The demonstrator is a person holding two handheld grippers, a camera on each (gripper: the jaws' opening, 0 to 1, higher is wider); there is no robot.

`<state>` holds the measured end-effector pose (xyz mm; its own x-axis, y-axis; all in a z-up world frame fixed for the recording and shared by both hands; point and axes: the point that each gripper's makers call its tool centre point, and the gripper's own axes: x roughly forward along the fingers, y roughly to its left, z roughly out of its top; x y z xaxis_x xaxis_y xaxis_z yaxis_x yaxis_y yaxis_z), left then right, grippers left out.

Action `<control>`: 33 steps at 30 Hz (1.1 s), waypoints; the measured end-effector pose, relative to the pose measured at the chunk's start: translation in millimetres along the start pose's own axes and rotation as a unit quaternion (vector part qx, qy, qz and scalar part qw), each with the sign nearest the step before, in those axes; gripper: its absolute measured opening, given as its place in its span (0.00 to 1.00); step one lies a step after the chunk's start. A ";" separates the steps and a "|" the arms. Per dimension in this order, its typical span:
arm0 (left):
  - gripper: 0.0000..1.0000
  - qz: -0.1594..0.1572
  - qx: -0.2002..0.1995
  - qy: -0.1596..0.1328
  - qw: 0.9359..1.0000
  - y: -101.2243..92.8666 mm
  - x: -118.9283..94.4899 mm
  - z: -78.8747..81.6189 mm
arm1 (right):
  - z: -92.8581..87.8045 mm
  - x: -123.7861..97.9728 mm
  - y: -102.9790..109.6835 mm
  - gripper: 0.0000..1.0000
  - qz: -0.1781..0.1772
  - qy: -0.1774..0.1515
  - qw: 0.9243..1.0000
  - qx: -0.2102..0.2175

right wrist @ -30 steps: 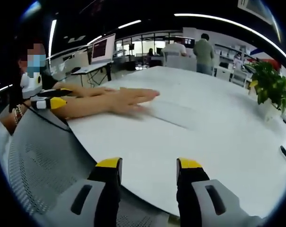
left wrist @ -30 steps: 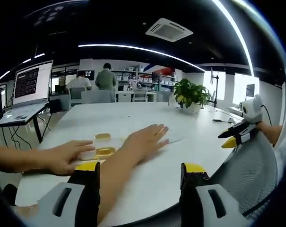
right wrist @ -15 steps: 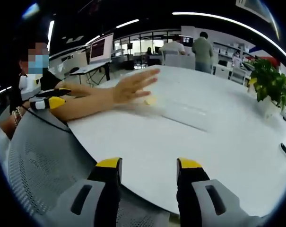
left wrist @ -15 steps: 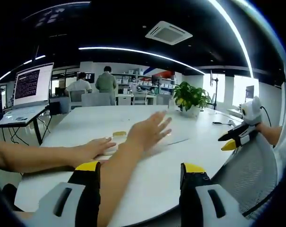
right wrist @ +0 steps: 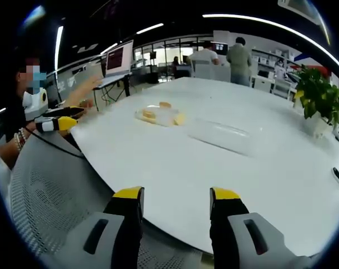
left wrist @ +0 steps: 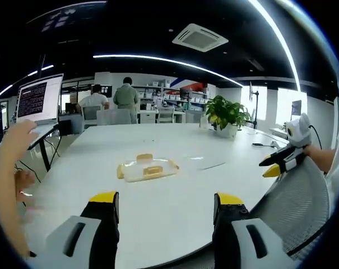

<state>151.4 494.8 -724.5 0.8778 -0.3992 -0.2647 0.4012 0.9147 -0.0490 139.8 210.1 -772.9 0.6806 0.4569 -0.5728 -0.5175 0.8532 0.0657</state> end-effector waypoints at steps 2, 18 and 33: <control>0.63 0.000 0.000 0.000 1.000 -0.2 -0.1 -0.1 | 0.1 0.0 -0.1 0.45 0.000 0.000 1.000 0.000; 0.75 0.022 -0.008 0.002 1.000 7.2 0.4 0.9 | 5.2 -2.7 -15.2 0.60 -0.041 -0.016 0.999 0.008; 0.99 0.045 -0.018 -0.015 0.999 16.2 0.3 7.3 | 35.1 -13.5 -36.4 1.00 -0.097 -0.115 0.988 0.030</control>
<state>160.0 509.0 -718.4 0.9175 -0.3174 -0.2398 0.3118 0.9481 -0.0619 167.7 181.7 -738.9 0.8674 0.3234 -0.3781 -0.3397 0.9402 0.0248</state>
